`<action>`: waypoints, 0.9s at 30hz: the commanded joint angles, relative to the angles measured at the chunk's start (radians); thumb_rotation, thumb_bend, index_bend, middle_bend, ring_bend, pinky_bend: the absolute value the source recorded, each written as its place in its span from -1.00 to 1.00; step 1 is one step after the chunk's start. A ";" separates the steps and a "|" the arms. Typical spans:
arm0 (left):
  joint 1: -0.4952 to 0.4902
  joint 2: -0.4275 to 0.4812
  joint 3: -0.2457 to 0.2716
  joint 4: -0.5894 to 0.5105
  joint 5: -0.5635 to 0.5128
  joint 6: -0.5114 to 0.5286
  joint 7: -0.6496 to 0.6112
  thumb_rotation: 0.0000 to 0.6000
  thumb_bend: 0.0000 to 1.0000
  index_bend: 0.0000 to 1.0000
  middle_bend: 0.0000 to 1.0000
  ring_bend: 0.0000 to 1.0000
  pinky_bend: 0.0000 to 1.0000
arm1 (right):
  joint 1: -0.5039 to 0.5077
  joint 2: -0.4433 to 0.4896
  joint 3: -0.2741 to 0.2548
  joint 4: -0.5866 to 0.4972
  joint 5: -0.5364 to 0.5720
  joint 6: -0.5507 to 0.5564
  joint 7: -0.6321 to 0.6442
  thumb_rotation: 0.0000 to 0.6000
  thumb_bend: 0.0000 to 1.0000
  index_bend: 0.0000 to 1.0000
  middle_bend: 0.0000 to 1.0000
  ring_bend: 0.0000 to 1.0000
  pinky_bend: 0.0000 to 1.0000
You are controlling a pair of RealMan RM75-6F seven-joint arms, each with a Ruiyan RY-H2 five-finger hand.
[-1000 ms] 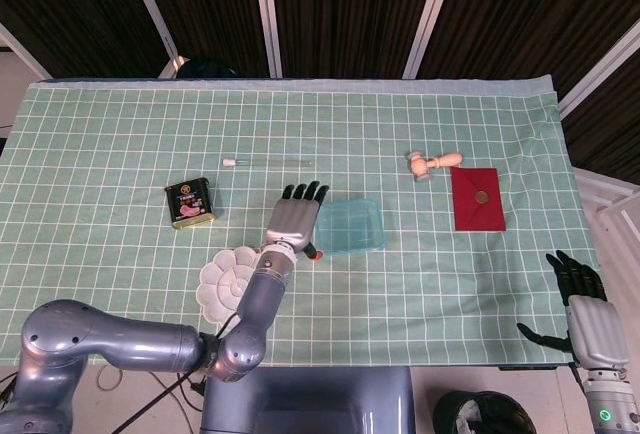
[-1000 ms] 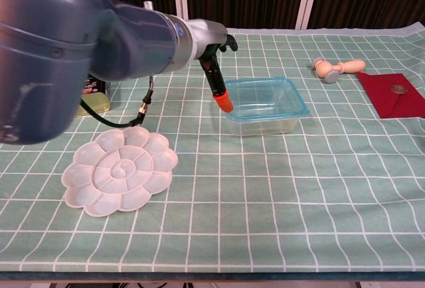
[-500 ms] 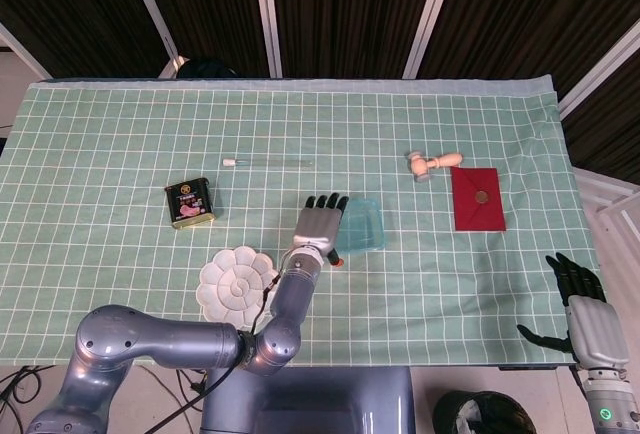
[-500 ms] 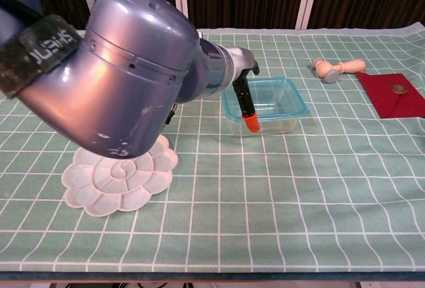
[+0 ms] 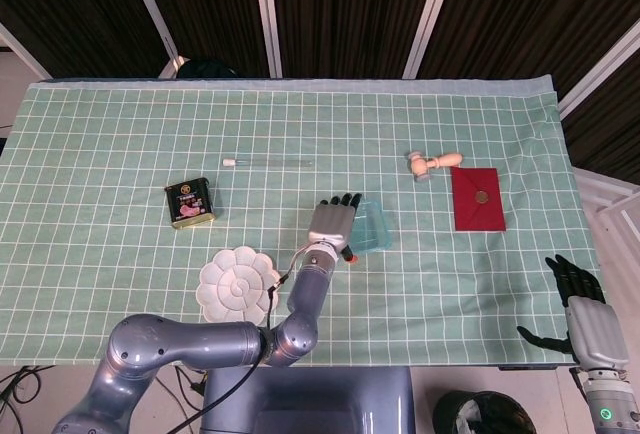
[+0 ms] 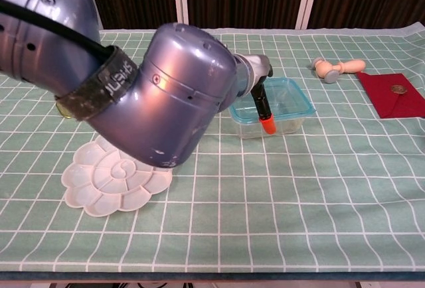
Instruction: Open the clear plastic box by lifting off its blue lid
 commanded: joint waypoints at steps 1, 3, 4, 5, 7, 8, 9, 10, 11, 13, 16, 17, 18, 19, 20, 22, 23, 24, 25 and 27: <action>0.006 -0.015 0.043 0.021 0.079 -0.014 -0.030 1.00 -0.69 -0.41 -0.34 -0.30 -0.07 | 0.000 0.001 0.001 -0.001 0.002 0.000 0.000 1.00 -0.58 -1.00 -1.00 -1.00 -1.00; 0.022 -0.003 0.068 0.007 0.113 -0.020 -0.036 1.00 -0.69 -0.39 -0.33 -0.30 -0.07 | -0.001 0.002 0.000 -0.003 0.003 -0.001 0.000 1.00 -0.58 -1.00 -1.00 -1.00 -1.00; 0.032 0.008 0.080 -0.006 0.129 -0.026 -0.040 1.00 -0.69 -0.38 -0.32 -0.30 -0.07 | -0.001 0.003 0.000 -0.005 0.002 -0.001 0.000 1.00 -0.58 -1.00 -1.00 -1.00 -1.00; 0.042 0.020 0.090 -0.020 0.145 -0.031 -0.046 1.00 -0.69 -0.38 -0.32 -0.30 -0.07 | -0.002 0.003 -0.001 -0.005 0.000 -0.001 -0.001 1.00 -0.58 -1.00 -1.00 -1.00 -1.00; 0.066 0.051 0.112 -0.057 0.182 -0.047 -0.061 1.00 -0.69 -0.37 -0.31 -0.30 -0.07 | -0.002 0.003 -0.002 -0.005 -0.006 0.002 -0.005 1.00 -0.58 -1.00 -1.00 -1.00 -1.00; 0.079 0.071 0.122 -0.080 0.202 -0.059 -0.071 1.00 -0.69 -0.37 -0.30 -0.30 -0.07 | -0.002 0.003 -0.002 -0.004 -0.007 0.003 -0.007 1.00 -0.58 -1.00 -1.00 -1.00 -1.00; 0.093 0.091 0.133 -0.103 0.219 -0.074 -0.080 1.00 -0.69 -0.37 -0.30 -0.30 -0.07 | -0.002 0.002 -0.002 -0.004 -0.010 0.005 -0.009 1.00 -0.58 -1.00 -1.00 -1.00 -1.00; 0.108 0.114 0.145 -0.128 0.239 -0.093 -0.092 1.00 -0.69 -0.36 -0.29 -0.30 -0.07 | -0.001 0.001 -0.002 -0.003 -0.013 0.007 -0.013 1.00 -0.58 -1.00 -1.00 -1.00 -1.00; 0.122 0.138 0.156 -0.152 0.259 -0.111 -0.105 1.00 -0.69 -0.36 -0.28 -0.30 -0.07 | -0.001 0.000 -0.002 -0.001 -0.017 0.008 -0.017 1.00 -0.58 -1.00 -1.00 -1.00 -1.00; 0.156 0.195 0.171 -0.210 0.293 -0.168 -0.146 1.00 -0.69 -0.34 -0.27 -0.30 -0.07 | -0.001 -0.003 -0.002 0.005 -0.021 0.014 -0.035 1.00 -0.58 -1.00 -1.00 -1.00 -1.00; 0.193 0.262 0.177 -0.263 0.344 -0.256 -0.216 1.00 -0.69 -0.34 -0.26 -0.30 -0.07 | -0.001 -0.008 0.000 -0.002 -0.013 0.014 -0.049 1.00 -0.58 -1.00 -1.00 -1.00 -1.00; 0.203 0.282 0.181 -0.272 0.368 -0.289 -0.237 1.00 -0.69 -0.34 -0.26 -0.30 -0.07 | -0.001 -0.009 -0.001 -0.004 -0.013 0.014 -0.055 1.00 -0.58 -1.00 -1.00 -1.00 -1.00; 0.211 0.300 0.185 -0.278 0.394 -0.321 -0.256 1.00 -0.69 -0.34 -0.26 -0.30 -0.07 | 0.001 -0.009 -0.001 -0.007 -0.018 0.016 -0.063 1.00 -0.58 -1.00 -1.00 -1.00 -1.00; 0.218 0.316 0.188 -0.283 0.422 -0.352 -0.275 1.00 -0.69 -0.34 -0.26 -0.30 -0.07 | 0.002 -0.010 -0.001 -0.009 -0.023 0.018 -0.070 1.00 -0.58 -1.00 -1.00 -1.00 -1.00; 0.225 0.329 0.189 -0.287 0.447 -0.378 -0.296 1.00 -0.69 -0.34 -0.26 -0.30 -0.07 | 0.003 -0.012 -0.001 -0.011 -0.029 0.021 -0.078 1.00 -0.58 -1.00 -1.00 -1.00 -1.00; 0.240 0.352 0.188 -0.294 0.500 -0.434 -0.349 1.00 -0.69 -0.34 -0.26 -0.30 -0.07 | 0.008 -0.018 0.001 -0.022 -0.042 0.026 -0.091 1.00 -0.58 -1.00 -1.00 -1.00 -1.00; 0.245 0.360 0.188 -0.296 0.519 -0.452 -0.367 1.00 -0.69 -0.34 -0.26 -0.30 -0.07 | 0.010 -0.022 0.002 -0.027 -0.047 0.027 -0.097 1.00 -0.58 -1.00 -1.00 -1.00 -1.00; 0.247 0.367 0.189 -0.299 0.538 -0.469 -0.382 1.00 -0.69 -0.34 -0.26 -0.30 -0.07 | 0.015 -0.027 0.002 -0.035 -0.054 0.025 -0.104 1.00 -0.58 -1.00 -1.00 -1.00 -1.00; 0.249 0.373 0.189 -0.301 0.556 -0.481 -0.396 1.00 -0.69 -0.34 -0.26 -0.31 -0.07 | 0.019 -0.033 0.002 -0.043 -0.060 0.021 -0.113 1.00 -0.58 -1.00 -1.00 -1.00 -1.00; 0.253 0.385 0.189 -0.305 0.595 -0.504 -0.429 1.00 -0.69 -0.34 -0.26 -0.31 -0.07 | 0.032 -0.050 0.002 -0.064 -0.071 0.009 -0.135 1.00 -0.58 -1.00 -1.00 -1.00 -1.00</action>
